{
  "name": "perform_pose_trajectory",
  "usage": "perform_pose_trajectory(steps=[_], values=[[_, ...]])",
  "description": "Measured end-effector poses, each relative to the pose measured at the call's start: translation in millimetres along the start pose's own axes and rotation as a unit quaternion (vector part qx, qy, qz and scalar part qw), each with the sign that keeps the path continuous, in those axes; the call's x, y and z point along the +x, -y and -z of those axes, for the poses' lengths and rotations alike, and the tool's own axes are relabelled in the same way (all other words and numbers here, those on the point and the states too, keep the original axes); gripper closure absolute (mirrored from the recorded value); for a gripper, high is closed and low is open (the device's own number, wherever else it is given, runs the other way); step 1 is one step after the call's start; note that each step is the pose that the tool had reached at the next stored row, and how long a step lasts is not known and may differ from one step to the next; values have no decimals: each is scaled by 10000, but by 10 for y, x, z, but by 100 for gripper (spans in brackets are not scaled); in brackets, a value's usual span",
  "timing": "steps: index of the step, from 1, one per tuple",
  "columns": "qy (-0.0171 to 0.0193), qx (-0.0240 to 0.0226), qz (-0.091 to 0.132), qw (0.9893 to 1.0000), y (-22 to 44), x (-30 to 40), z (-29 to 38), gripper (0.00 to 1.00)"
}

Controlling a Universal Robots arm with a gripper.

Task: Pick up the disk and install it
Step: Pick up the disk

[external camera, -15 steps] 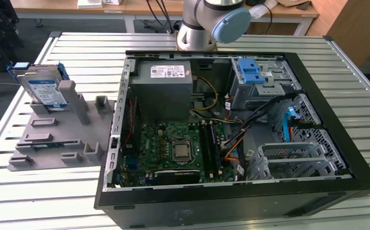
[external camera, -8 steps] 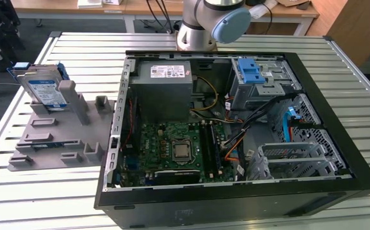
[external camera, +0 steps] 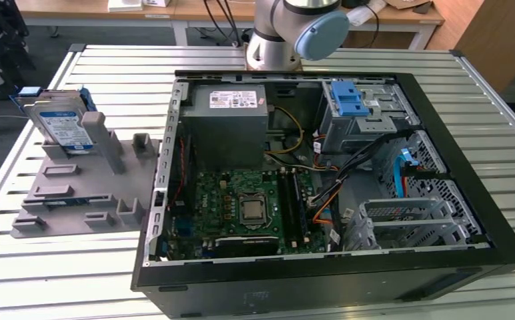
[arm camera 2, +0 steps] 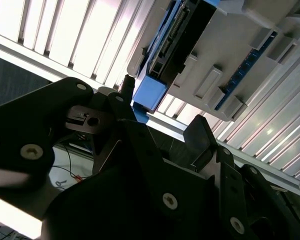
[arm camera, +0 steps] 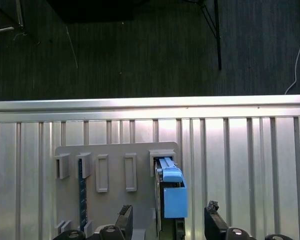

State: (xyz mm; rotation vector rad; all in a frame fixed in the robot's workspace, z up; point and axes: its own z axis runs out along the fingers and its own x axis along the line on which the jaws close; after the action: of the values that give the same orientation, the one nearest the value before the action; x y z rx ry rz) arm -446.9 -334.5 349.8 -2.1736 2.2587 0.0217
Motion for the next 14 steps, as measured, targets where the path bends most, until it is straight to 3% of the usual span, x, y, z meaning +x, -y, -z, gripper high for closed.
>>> perform_pose_trajectory(steps=[10,12,14], values=[[0,0,0,10000,0,0,-37,34],[0,0,0,10000,1,2,-101,34],[0,0,0,10000,1,2,-104,34]])
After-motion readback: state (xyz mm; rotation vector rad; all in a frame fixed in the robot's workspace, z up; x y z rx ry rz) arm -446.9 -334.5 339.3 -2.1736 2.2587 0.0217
